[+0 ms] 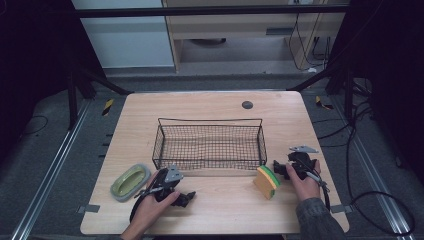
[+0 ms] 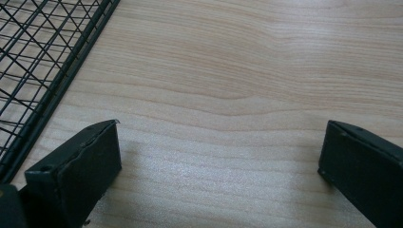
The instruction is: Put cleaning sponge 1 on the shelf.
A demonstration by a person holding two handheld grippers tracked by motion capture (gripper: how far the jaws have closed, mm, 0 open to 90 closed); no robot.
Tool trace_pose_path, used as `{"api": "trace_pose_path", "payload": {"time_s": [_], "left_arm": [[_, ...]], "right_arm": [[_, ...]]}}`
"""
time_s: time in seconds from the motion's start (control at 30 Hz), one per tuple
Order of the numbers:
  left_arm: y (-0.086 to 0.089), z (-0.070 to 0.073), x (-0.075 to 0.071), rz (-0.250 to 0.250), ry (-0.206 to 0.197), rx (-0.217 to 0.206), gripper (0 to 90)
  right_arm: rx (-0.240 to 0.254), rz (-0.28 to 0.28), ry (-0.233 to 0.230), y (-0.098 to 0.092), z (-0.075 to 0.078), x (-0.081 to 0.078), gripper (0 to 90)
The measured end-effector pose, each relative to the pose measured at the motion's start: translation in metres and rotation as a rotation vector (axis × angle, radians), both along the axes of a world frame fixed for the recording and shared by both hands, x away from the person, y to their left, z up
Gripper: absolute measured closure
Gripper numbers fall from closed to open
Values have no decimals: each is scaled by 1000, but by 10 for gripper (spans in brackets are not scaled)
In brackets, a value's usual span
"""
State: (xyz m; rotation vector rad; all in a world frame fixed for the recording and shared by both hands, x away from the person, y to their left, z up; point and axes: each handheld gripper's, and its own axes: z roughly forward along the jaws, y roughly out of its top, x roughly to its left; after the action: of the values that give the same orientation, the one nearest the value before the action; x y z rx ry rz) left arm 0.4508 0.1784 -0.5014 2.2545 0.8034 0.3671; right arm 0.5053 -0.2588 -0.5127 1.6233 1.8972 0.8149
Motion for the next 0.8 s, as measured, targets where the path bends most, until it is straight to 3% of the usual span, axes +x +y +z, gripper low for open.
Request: {"api": "trace_pose_path", "payload": {"time_s": [0.17, 0.33, 0.5, 0.7, 0.8], "left_arm": [[8, 13, -4, 3, -52, -17, 46], [25, 29, -11, 57, -123, -2, 55], [43, 45, -12, 92, -125, -21, 68], [66, 54, -12, 168, -186, -27, 61], [78, 56, -9, 230, -208, -45, 50]], "right_arm": [[-5, 9, 1, -1, 0, 0, 4], [-1, 11, -1, -1, 0, 0, 4], [-4, 11, 0, -1, 0, -1, 5], [-5, 11, 2, -1, 0, -1, 5], [-6, 11, -1, -1, 0, -1, 6]]}}
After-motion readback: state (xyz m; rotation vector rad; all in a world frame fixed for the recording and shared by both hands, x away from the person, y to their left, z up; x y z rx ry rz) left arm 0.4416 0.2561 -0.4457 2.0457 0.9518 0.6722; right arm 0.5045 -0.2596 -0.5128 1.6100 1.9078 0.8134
